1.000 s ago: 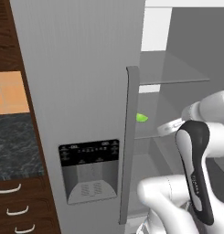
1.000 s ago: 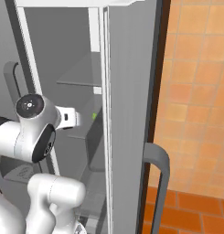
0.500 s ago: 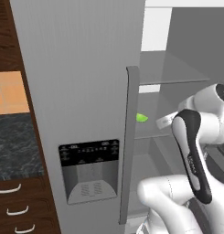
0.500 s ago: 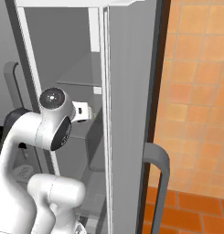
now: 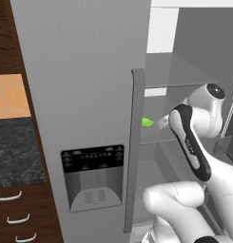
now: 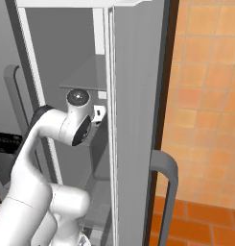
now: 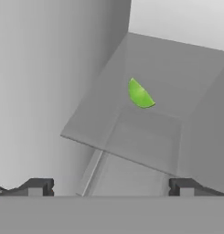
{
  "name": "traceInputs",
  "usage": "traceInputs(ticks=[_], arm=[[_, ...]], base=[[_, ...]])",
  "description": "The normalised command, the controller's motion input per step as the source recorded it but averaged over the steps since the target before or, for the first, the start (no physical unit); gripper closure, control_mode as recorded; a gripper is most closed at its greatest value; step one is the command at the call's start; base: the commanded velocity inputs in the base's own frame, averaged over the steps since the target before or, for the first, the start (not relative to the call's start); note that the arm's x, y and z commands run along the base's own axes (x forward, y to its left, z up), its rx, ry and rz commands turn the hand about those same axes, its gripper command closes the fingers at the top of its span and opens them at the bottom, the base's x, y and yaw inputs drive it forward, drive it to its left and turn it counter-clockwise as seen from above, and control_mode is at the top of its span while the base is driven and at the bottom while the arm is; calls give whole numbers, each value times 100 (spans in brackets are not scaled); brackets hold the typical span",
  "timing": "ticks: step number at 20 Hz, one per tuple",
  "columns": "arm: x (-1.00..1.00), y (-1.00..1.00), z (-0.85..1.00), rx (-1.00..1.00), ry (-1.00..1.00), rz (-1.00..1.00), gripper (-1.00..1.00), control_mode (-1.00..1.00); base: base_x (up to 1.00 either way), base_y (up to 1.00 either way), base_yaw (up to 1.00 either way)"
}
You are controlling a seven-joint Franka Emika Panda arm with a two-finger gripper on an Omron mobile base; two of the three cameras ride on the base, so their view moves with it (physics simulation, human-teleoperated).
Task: Place one lemon wedge and one chicken drumstick in each tupperware on the nearby counter, to pack two identical lunches.
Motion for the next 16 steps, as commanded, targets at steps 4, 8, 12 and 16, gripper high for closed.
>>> traceInputs(ticks=[4,8,12,16], arm=[[42,0,-54,0,-4,11,-100,-100],[50,0,-28,0,-3,6,-100,-100],[38,4,-3,0,0,0,-100,-100],[26,8,-22,0,-4,0,-100,-100]], base=[[0,0,0],[0,0,0],[0,0,0],[0,0,0]])
